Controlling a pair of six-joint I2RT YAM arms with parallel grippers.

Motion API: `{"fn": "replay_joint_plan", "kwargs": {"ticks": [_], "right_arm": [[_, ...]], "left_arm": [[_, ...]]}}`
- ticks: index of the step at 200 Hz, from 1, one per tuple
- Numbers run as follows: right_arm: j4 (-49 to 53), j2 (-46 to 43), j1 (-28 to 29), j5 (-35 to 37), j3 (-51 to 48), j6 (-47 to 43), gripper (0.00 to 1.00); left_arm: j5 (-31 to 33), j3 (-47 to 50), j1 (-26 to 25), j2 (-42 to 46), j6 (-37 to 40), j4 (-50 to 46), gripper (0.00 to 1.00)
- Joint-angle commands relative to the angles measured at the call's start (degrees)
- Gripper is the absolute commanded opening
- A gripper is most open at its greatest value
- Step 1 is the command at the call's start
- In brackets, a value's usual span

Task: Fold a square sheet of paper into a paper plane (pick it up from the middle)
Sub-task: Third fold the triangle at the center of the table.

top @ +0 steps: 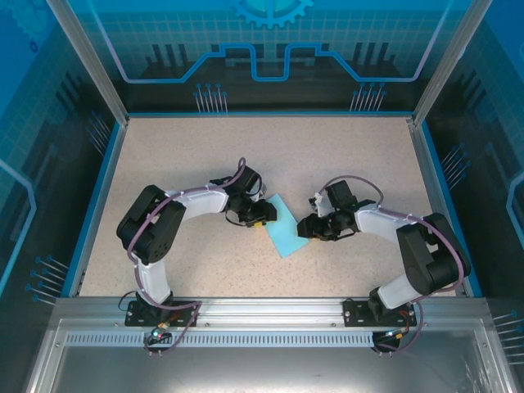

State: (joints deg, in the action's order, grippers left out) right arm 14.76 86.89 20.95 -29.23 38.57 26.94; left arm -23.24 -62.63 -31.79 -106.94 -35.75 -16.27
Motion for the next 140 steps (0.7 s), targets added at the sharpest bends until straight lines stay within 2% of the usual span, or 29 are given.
{"fn": "replay_joint_plan", "kwargs": {"ticks": [1,53,140], "right_arm": [[1.9,-1.9,-0.7,-1.9,-1.0,-0.4,0.38],[3.7,-5.1,-0.7,-2.3,-1.5,0.0,0.29],[2.7,-4.2,0.4,-3.7,-0.4,2.1,0.17]], "left_arm": [[1.0,-1.7,-0.3,-1.7,2.1,-2.3,0.43],[1.2,-2.2,-0.3,-2.9,2.7,-2.8,0.43],[1.0,-2.2,-0.2,-3.7,3.5,-2.8,0.43]]}}
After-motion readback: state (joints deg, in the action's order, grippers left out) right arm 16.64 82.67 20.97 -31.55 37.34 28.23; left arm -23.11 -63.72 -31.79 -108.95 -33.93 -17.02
